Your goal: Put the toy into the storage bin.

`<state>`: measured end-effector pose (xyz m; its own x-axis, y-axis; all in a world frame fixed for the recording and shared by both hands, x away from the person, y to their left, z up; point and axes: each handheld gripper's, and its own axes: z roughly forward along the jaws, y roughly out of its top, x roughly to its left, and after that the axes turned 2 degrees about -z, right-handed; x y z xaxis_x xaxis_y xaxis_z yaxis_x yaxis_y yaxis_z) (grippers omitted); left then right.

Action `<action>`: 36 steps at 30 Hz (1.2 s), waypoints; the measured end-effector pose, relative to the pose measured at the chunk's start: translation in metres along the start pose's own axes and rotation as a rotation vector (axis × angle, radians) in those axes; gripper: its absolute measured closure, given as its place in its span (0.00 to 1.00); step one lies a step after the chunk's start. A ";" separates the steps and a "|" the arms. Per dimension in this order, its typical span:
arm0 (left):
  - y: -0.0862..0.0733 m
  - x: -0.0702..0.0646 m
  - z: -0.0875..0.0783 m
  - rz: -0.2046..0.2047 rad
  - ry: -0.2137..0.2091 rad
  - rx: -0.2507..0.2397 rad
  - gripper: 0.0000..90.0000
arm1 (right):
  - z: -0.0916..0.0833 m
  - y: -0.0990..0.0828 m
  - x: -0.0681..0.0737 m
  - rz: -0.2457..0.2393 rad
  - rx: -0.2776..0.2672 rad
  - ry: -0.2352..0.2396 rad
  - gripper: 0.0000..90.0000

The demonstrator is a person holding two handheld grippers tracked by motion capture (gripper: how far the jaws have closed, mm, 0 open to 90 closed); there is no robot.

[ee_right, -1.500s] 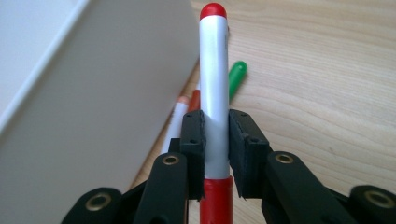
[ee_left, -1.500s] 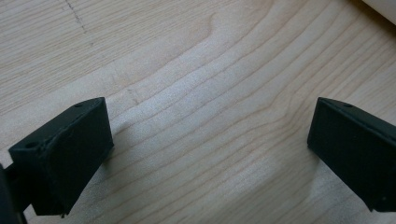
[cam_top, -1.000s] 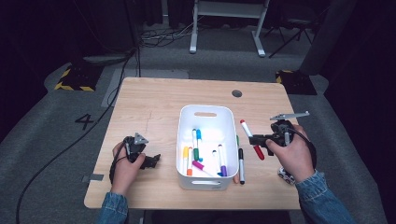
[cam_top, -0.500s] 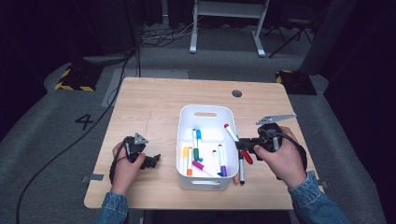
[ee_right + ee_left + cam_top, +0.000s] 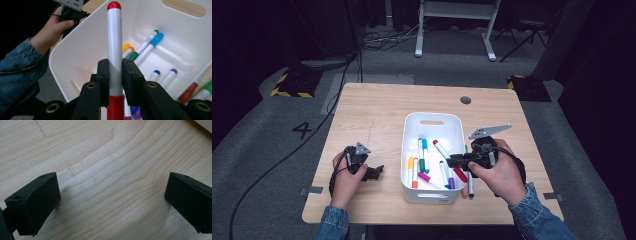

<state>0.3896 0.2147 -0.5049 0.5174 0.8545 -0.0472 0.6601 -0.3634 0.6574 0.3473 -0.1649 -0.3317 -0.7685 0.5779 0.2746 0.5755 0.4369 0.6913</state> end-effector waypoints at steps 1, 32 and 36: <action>0.000 0.000 0.000 0.000 -0.001 0.000 0.00 | 0.001 0.000 0.001 -0.004 0.003 0.007 0.86; 0.000 0.000 0.000 -0.002 -0.001 -0.001 0.00 | 0.040 -0.013 0.003 -0.107 0.162 -0.031 0.85; 0.000 0.000 0.000 -0.002 -0.001 -0.001 0.00 | 0.044 -0.014 0.004 -0.118 0.179 -0.031 0.85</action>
<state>0.3896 0.2146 -0.5051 0.5163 0.8550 -0.0492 0.6606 -0.3610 0.6583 0.3488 -0.1387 -0.3696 -0.8263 0.5351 0.1759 0.5243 0.6166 0.5873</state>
